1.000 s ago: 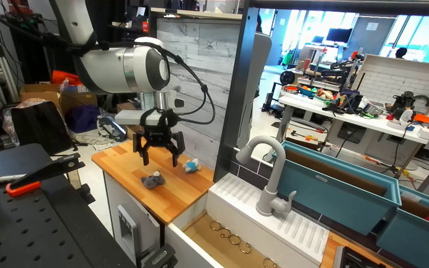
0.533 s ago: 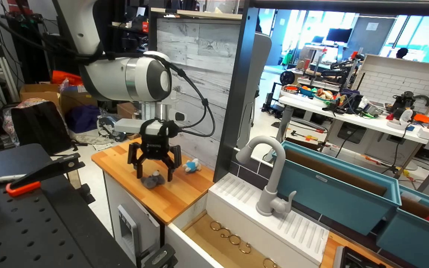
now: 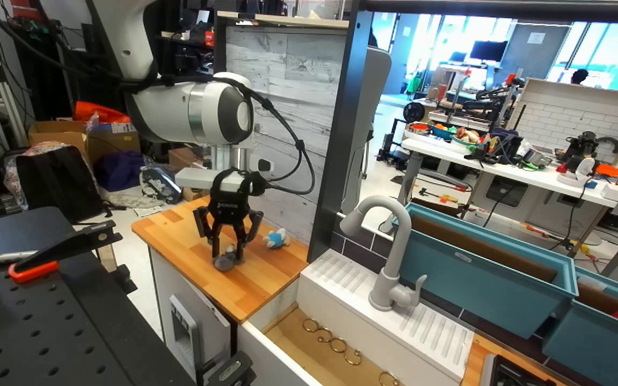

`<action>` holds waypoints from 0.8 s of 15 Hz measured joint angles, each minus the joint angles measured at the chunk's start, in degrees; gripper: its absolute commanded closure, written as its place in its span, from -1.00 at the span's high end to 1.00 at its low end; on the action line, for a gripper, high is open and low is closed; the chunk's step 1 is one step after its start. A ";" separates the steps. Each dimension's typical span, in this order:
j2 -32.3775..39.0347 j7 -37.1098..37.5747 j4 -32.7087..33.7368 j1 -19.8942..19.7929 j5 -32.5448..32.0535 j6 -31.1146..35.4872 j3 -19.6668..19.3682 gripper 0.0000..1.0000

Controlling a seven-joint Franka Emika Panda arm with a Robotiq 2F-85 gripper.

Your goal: Move the grey plush toy backwards.

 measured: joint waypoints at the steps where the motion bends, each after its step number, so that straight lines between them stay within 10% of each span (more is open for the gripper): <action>1: 0.05 -0.08 0.14 0.00 0.00 0.00 0.00 -0.73; 4: 0.10 -0.11 0.23 0.01 0.00 0.00 0.00 -1.00; 12: -2.06 -0.10 0.49 1.70 0.00 0.10 1.52 -0.94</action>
